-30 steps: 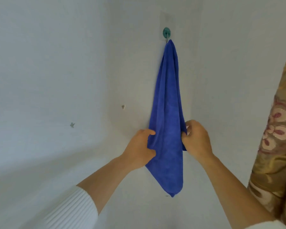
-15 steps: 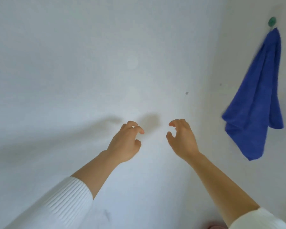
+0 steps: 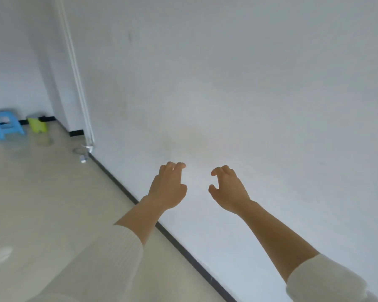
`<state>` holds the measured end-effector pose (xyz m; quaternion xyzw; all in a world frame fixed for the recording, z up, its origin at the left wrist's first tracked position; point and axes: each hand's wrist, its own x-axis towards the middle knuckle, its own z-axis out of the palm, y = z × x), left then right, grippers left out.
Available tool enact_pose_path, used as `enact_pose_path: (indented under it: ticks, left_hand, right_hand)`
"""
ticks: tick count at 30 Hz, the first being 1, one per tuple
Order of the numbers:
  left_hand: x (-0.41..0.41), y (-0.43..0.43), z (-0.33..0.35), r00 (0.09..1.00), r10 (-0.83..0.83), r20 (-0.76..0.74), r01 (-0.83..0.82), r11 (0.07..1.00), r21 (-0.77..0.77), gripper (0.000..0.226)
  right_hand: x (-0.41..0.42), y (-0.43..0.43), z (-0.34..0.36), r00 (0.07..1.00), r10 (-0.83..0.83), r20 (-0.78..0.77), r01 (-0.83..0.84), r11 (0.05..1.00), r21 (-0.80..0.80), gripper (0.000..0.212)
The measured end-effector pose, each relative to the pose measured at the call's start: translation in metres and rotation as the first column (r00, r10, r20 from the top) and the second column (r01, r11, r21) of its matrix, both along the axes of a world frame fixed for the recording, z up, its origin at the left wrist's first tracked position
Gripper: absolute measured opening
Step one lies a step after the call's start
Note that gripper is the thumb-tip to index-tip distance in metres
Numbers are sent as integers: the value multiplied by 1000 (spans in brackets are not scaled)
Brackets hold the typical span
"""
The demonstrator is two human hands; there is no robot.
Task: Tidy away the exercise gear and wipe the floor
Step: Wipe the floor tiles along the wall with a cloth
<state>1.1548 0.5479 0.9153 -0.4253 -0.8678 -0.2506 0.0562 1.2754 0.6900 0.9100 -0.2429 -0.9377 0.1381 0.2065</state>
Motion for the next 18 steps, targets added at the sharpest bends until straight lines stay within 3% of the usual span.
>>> enact_pose_path:
  ticks: [8, 18]
  left_hand:
    - [-208, -137, -17, 938, 345, -13, -345, 937, -50, 56]
    - [-448, -259, -3, 795, 607, -2, -604, 791, -101, 58]
  right_hand:
    - [-263, -106, -15, 932, 359, 51, -359, 933, -16, 39]
    - [-554, -225, 2, 791, 598, 130, -600, 799, -23, 49]
